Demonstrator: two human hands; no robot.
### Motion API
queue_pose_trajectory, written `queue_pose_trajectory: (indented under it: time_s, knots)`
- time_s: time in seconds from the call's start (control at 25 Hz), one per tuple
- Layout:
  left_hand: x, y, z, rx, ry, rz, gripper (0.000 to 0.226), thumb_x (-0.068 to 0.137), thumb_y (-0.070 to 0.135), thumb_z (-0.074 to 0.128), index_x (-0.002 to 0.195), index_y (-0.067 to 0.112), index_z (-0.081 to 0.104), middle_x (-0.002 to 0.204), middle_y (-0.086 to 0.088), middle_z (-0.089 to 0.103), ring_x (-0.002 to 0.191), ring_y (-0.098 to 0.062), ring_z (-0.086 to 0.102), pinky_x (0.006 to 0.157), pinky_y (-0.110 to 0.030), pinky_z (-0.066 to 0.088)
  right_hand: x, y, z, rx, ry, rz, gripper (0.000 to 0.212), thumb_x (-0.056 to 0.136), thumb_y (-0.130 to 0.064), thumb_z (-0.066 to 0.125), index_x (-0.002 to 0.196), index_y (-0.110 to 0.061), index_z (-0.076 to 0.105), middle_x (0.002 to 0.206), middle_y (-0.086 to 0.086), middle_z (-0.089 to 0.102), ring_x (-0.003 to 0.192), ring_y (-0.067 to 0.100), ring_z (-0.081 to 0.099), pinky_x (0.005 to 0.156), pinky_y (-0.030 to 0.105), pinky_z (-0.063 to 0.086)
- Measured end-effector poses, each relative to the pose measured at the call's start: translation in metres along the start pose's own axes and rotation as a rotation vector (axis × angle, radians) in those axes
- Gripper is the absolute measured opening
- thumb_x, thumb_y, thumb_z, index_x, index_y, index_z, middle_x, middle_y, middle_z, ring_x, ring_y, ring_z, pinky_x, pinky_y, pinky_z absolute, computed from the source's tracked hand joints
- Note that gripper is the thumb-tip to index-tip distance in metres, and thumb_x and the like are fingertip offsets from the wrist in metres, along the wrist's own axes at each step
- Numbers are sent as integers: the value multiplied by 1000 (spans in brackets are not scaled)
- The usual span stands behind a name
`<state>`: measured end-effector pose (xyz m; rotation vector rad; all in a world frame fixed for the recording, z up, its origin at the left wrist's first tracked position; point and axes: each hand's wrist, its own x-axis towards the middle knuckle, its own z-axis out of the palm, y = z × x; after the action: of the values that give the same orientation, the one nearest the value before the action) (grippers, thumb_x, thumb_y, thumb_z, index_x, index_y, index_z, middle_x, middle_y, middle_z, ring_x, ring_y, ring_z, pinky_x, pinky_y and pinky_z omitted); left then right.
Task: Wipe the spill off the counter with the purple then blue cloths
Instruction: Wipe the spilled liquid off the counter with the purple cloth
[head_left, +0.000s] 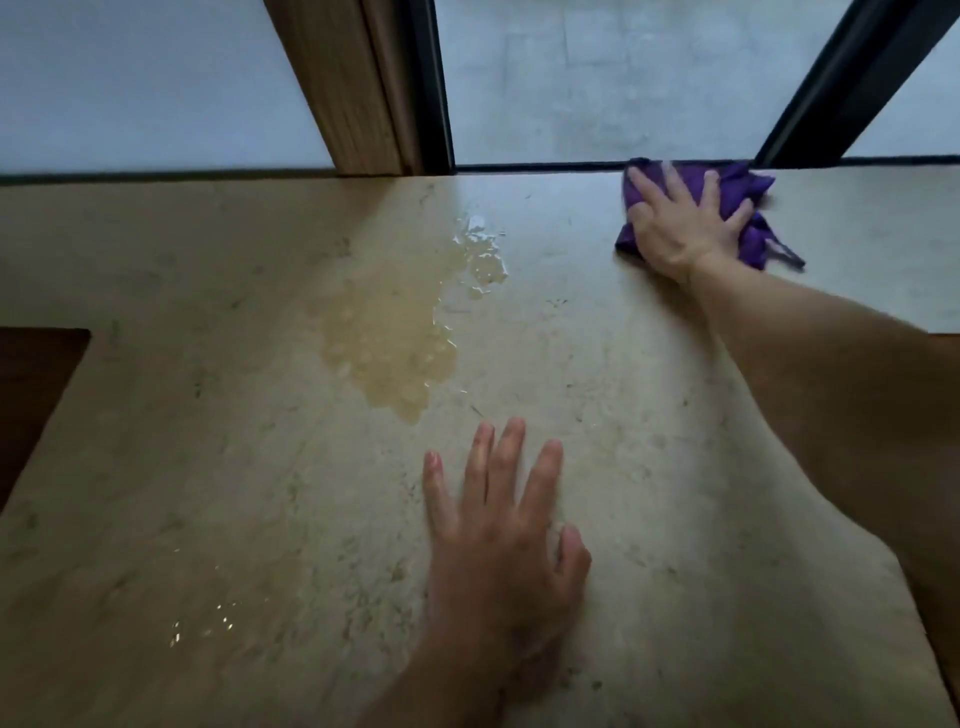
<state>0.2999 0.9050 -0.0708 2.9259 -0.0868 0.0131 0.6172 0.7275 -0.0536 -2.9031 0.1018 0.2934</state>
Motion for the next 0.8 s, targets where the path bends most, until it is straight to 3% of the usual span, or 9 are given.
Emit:
queue_pose_trajectory:
  time_s: [0.16, 0.36, 0.52, 0.64, 0.72, 0.8]
  knots:
    - [1, 1, -2, -13, -11, 3, 72, 78, 49, 47, 146, 28, 41, 158, -4, 33, 149, -28, 21, 113, -69, 13, 16, -15, -4, -55, -38, -188, 54, 98, -46, 14, 151, -55, 8, 166, -16, 1, 152, 32, -7, 114, 69, -7]
    - [0, -1, -8, -64, -48, 13, 69, 81, 51, 40, 146, 30, 38, 158, -3, 31, 149, -26, 18, 116, -66, 6, -51, -9, 11, -112, -55, -445, 53, 96, -46, 18, 147, -62, 11, 165, -19, 4, 153, 25, -4, 116, 62, -6]
    - [1, -5, -14, -181, -25, -5, 68, 80, 51, 30, 142, 29, 46, 157, 0, 34, 148, -22, 20, 116, -62, -1, -154, 9, 29, -126, -83, -504, 54, 95, -47, 18, 145, -64, 5, 164, -21, 1, 152, 22, -7, 118, 58, -6]
    - [2, -7, -17, -418, 21, -41, 65, 78, 48, 33, 138, 29, 50, 151, 3, 43, 143, -18, 30, 118, -57, 0, -260, 21, 50, -152, -49, -479, 54, 97, -49, 16, 147, -61, 2, 164, -20, 0, 153, 22, -7, 119, 57, -6]
    - [0, -17, -25, -632, 11, -47, 67, 77, 42, 41, 141, 24, 47, 148, -2, 47, 136, -21, 40, 119, -55, 13, -351, 27, 68, -173, -34, -483, 53, 98, -49, 17, 150, -57, 7, 164, -18, 4, 153, 24, -3, 120, 57, -1]
    - [-8, -41, -34, -617, -34, 37, 69, 76, 39, 44, 142, 16, 48, 148, -11, 46, 136, -29, 41, 115, -51, 28, -442, 34, 85, -183, -74, -482, 55, 98, -50, 22, 151, -56, 6, 164, -18, 3, 153, 23, -7, 119, 57, 0]
